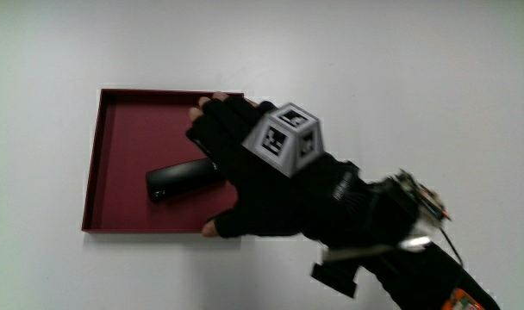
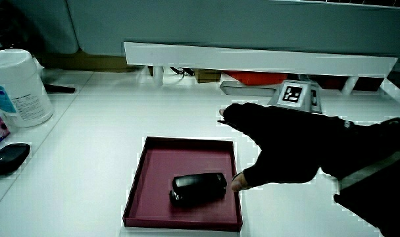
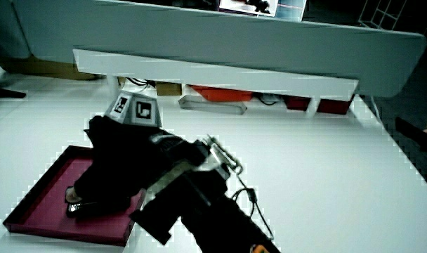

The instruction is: Pick stapper from plate

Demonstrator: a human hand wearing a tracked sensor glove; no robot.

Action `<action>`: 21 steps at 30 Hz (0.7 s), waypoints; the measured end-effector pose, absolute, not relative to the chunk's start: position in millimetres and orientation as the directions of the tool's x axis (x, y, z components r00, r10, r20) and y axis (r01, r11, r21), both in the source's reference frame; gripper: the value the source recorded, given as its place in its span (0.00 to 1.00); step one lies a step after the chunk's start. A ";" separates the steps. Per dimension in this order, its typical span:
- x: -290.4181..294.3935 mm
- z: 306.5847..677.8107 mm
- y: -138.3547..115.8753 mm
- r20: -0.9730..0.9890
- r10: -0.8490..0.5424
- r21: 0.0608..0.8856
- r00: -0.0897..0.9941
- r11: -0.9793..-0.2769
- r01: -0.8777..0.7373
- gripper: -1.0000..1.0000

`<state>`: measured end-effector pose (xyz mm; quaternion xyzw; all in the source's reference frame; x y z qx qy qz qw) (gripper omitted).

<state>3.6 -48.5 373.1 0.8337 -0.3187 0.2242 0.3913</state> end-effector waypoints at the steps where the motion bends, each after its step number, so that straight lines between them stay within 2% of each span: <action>1: 0.8 381.7 -50.8 0.608 -0.350 0.534 0.713 -0.484 -0.693 0.50; 3: -6.8 378.3 -53.0 0.649 -0.339 0.522 0.681 -0.453 -0.723 0.50; 4: -10.0 382.8 -55.0 0.613 -0.346 0.540 0.710 -0.472 -0.696 0.50; 6: -16.1 389.6 -58.6 0.619 -0.336 0.559 0.710 -0.447 -0.699 0.50; 8: -22.9 402.3 -63.2 0.590 -0.320 0.593 0.741 -0.451 -0.667 0.50; 9: -26.8 401.4 -64.6 0.596 -0.321 0.597 0.736 -0.434 -0.674 0.50; 12: -33.9 404.1 -69.8 0.593 -0.330 0.589 0.735 -0.445 -0.675 0.50; 21: -48.6 434.9 -80.1 0.599 -0.273 0.637 0.753 -0.408 -0.654 0.50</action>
